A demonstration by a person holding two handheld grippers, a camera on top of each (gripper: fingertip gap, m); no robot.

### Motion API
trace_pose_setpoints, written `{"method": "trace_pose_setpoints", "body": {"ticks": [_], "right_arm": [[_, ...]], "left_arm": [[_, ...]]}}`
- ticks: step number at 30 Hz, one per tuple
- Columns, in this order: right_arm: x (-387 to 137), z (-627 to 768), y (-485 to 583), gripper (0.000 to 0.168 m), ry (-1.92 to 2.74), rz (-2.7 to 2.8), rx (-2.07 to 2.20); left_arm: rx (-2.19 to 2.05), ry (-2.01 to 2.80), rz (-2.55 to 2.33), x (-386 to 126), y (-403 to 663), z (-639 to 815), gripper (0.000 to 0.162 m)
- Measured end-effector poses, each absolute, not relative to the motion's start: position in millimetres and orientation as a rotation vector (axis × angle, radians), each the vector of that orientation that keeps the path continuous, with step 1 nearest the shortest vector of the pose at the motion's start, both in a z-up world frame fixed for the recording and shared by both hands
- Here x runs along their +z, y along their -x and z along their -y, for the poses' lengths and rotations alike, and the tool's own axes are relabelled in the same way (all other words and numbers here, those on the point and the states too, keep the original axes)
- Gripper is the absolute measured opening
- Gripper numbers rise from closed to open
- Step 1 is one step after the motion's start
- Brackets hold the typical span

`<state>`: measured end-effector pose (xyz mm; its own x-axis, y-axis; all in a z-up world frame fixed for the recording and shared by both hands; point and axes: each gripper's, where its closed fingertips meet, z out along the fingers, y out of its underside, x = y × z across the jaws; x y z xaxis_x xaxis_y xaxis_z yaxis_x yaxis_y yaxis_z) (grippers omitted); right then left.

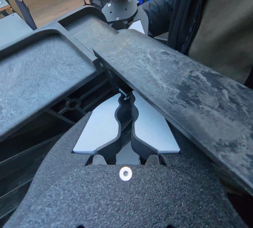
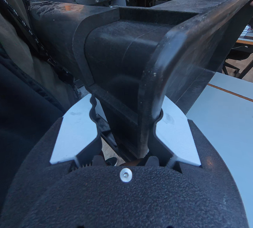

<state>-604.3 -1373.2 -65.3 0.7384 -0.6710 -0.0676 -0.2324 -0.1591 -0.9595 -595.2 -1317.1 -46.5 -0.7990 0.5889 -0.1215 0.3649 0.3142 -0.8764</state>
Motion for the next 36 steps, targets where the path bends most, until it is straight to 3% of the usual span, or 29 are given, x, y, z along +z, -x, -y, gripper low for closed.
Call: {"method": "trace_pose_setpoints", "body": {"ticks": [9,13,16,23,29,36], "right_arm": [[-66,1373,605,0.086,1.731,-0.713,-0.447],[-66,1373,605,0.086,1.735,-0.713,-0.444],[-66,1373,605,0.086,1.737,-0.713,-0.443],[-67,1373,605,0.085,1.75,-0.712,-0.437],[-66,1373,605,0.084,1.741,-0.701,-0.441],[-66,1373,606,0.084,1.737,-0.7,-0.443]], "left_arm": [[1.449,0.486,2.16,-40,596,1318,0.016],[1.379,0.269,2.049,-38,592,1315,0.032],[1.278,0.097,1.938,-38,592,1309,0.036],[0.952,-0.39,1.503,-40,592,1310,0.034],[0.821,-0.509,1.337,-40,597,1308,0.034],[0.803,-0.584,1.222,-35,600,1313,0.024]]}}
